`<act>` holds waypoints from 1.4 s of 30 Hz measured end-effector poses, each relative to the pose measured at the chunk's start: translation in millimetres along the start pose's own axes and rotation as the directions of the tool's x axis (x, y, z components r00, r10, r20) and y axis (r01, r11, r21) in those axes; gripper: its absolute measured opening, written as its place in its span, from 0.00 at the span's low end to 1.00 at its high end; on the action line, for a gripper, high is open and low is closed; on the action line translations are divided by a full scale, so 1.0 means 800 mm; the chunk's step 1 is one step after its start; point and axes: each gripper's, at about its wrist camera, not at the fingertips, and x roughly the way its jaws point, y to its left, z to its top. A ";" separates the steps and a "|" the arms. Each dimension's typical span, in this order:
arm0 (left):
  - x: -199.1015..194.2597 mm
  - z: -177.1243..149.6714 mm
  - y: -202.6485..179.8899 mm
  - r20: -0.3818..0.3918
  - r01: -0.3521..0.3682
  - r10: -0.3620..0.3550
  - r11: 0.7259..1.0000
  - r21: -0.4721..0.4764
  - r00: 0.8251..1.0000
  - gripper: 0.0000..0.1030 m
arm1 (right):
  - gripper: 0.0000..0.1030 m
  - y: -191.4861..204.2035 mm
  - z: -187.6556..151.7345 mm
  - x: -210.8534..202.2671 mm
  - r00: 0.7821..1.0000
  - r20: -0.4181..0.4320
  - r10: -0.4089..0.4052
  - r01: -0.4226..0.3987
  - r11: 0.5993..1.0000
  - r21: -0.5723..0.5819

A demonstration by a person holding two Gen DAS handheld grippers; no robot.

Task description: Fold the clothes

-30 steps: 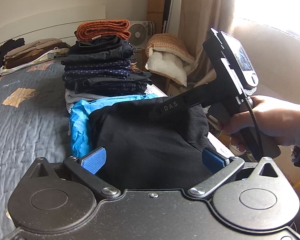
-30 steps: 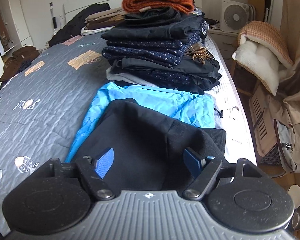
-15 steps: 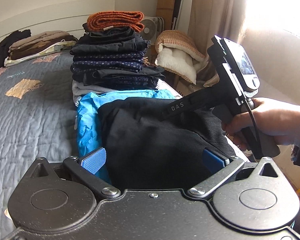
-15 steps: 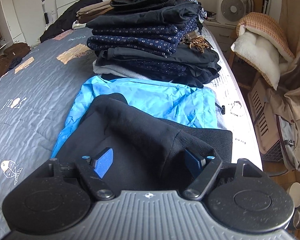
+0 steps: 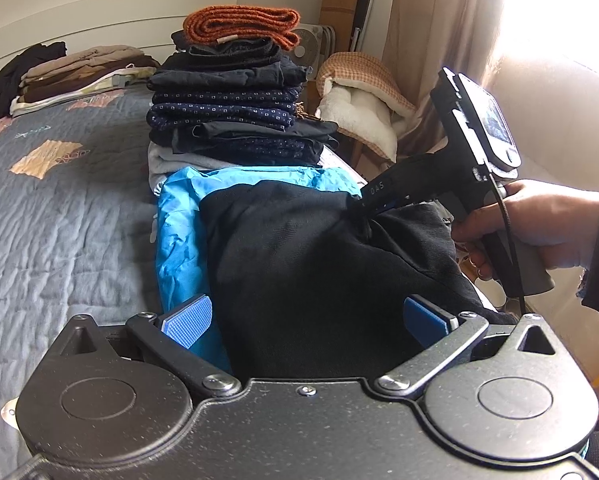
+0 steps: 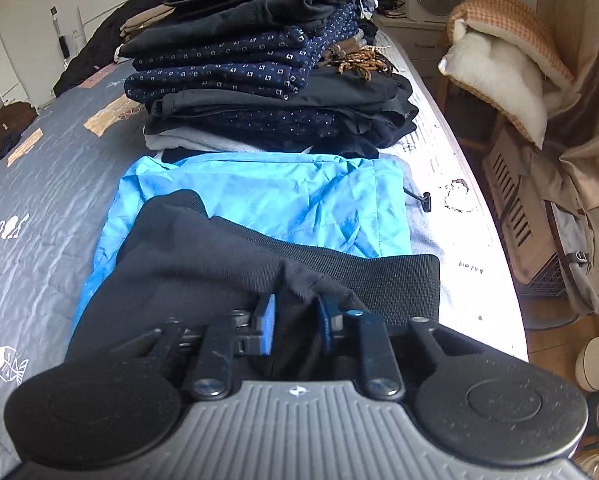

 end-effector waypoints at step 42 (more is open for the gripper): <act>-0.006 0.000 0.004 0.015 0.011 -0.012 1.000 0.003 1.000 1.00 | 0.69 -0.066 -0.053 -0.018 0.991 0.008 -0.137 0.137 0.988 -0.069</act>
